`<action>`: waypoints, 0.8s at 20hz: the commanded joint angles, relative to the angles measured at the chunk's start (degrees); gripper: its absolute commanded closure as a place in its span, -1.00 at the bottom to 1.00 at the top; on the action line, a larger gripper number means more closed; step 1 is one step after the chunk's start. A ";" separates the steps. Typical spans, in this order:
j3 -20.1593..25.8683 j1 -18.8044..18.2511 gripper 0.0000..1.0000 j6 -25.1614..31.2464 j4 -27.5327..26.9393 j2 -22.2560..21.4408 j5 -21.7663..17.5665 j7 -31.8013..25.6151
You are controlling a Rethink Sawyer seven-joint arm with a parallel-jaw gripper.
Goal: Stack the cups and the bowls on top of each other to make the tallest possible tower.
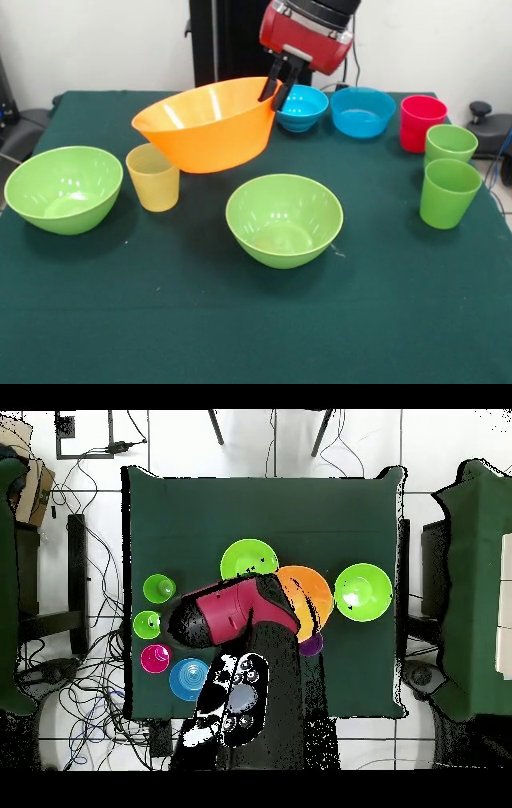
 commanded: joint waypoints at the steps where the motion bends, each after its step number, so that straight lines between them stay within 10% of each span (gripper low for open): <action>1: 4.43 1.16 1.00 7.11 -4.09 0.59 1.78 -1.74; 16: 2.56 4.61 1.00 9.25 -5.96 1.60 1.81 0.92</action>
